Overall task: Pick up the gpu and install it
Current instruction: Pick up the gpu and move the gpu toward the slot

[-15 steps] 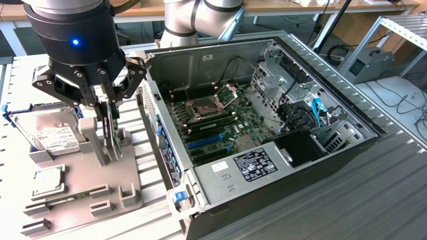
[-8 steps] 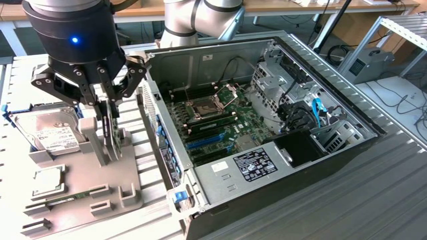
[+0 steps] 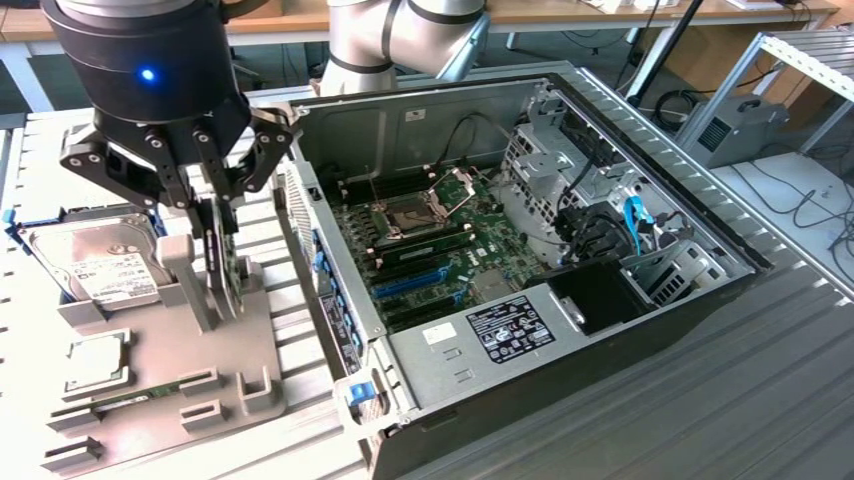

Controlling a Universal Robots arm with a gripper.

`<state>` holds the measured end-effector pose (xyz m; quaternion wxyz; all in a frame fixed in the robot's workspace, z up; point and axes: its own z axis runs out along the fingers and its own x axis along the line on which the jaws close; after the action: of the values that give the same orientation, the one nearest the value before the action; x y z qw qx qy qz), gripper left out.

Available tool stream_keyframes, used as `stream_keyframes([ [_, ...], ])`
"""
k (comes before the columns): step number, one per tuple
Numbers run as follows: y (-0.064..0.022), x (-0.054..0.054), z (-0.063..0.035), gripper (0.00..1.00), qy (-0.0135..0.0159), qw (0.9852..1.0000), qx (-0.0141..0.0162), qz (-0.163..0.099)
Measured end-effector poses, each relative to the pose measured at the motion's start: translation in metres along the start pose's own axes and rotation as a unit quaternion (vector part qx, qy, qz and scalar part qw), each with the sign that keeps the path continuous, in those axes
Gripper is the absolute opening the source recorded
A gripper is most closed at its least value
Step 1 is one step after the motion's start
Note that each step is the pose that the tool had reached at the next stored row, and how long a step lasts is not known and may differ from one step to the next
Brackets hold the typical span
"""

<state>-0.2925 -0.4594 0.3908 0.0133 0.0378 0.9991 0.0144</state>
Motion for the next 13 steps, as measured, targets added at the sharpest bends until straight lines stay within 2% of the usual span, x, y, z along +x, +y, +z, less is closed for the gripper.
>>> stream_keyframes([
  [13, 0.0001, -0.0001, -0.0039, 0.26, 0.0, 1.0, 0.0, 0.0],
])
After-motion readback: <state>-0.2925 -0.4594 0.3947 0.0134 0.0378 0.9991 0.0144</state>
